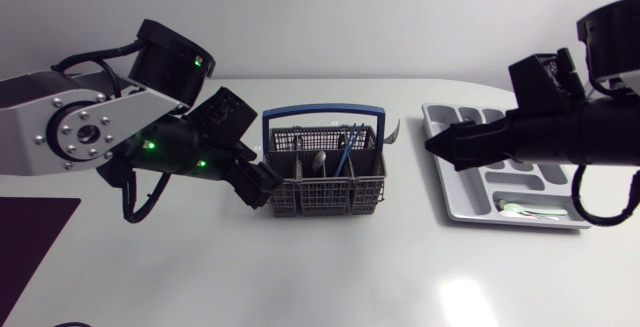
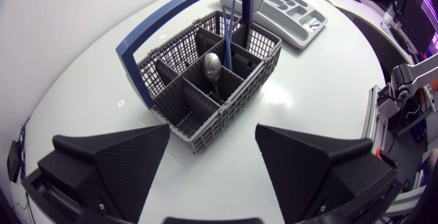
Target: Unload the cutlery basket into the drawer organizer.
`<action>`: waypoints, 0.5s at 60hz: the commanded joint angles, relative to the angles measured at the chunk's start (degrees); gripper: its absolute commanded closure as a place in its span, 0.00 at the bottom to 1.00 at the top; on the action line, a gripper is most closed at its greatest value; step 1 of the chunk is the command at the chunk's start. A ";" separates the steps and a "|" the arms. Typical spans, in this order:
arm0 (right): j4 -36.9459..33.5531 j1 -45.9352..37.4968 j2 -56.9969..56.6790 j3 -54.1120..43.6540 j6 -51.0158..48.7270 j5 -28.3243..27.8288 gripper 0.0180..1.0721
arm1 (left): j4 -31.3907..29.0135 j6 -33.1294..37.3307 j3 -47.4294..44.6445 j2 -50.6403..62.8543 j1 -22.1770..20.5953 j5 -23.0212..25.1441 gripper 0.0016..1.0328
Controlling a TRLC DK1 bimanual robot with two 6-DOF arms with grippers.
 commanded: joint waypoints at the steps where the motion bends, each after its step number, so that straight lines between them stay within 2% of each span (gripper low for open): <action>1: 0.02 4.97 3.66 3.54 6.73 -0.43 0.04 | 0.91 -1.28 -1.73 -0.71 -0.59 -0.30 0.16; 15: 4.06 14.47 14.38 7.67 10.24 0.10 0.13 | 3.20 -0.93 -3.05 -0.71 -0.68 -0.39 0.16; 30: 13.29 16.84 25.54 8.63 14.81 1.33 0.14 | 7.33 -0.75 -4.89 -0.62 0.20 -0.30 0.16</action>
